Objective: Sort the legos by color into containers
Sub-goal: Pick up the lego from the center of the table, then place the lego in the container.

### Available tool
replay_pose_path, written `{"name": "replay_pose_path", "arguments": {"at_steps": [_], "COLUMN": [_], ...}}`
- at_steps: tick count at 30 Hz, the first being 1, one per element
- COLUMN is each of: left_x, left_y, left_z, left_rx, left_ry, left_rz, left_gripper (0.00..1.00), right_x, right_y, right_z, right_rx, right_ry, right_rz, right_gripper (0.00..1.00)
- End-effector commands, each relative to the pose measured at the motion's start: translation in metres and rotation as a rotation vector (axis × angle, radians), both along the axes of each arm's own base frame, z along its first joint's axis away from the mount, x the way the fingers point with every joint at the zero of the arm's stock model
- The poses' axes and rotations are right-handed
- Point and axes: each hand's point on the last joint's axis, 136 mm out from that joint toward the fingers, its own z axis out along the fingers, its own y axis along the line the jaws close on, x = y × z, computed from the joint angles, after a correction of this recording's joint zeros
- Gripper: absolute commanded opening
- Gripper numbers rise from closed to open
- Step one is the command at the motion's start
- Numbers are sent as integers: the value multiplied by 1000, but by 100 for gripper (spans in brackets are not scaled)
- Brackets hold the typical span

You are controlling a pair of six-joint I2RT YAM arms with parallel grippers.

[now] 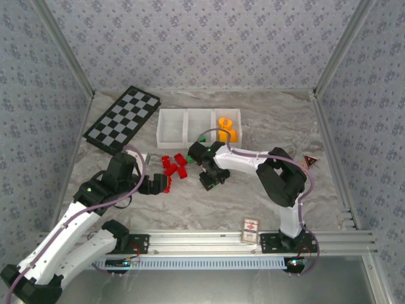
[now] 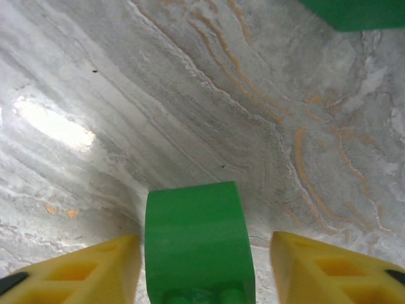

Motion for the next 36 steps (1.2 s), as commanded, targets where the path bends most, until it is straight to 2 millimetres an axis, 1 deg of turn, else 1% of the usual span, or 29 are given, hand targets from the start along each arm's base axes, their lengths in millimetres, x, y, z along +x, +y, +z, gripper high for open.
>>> {"name": "replay_pose_path", "arguments": {"at_steps": [1, 5, 7, 10, 14, 17, 19, 22, 24, 29, 31, 36], "left_x": [1, 1, 2, 1, 2, 1, 1, 1, 1, 0, 0, 0], "left_y": [-1, 0, 1, 1, 1, 1, 1, 1, 1, 0, 0, 0], "left_z": [2, 2, 2, 2, 2, 2, 2, 3, 3, 4, 4, 5], "left_rx": [-4, -1, 0, 2, 2, 2, 1, -2, -4, -10, -13, -13], "left_ry": [-20, -23, -22, -23, -24, -24, -23, -25, -25, -26, -28, -29], "left_rz": [-1, 3, 5, 5, 6, 6, 6, 6, 5, 1, 0, -1], "left_gripper": [100, 100, 100, 100, 100, 100, 100, 100, 100, 100, 100, 100], "right_x": [-1, -1, -1, 4, 19, 39, 57, 81, 101, 146, 163, 192], "right_y": [1, 1, 2, 5, 14, 22, 29, 37, 42, 49, 55, 68], "right_z": [2, 3, 6, 19, 47, 70, 84, 98, 104, 104, 102, 90], "right_rx": [-13, -14, -12, 2, 47, 93, 128, 171, 210, 259, 286, 303], "right_ry": [10, 9, 5, -22, -90, -143, -176, -208, -220, -229, -235, -242], "right_rz": [6, 6, 9, 14, 25, 18, 6, -14, -30, -60, -55, -31], "right_gripper": [50, 39, 36, 34, 33, 32, 32, 32, 33, 32, 32, 32]}}
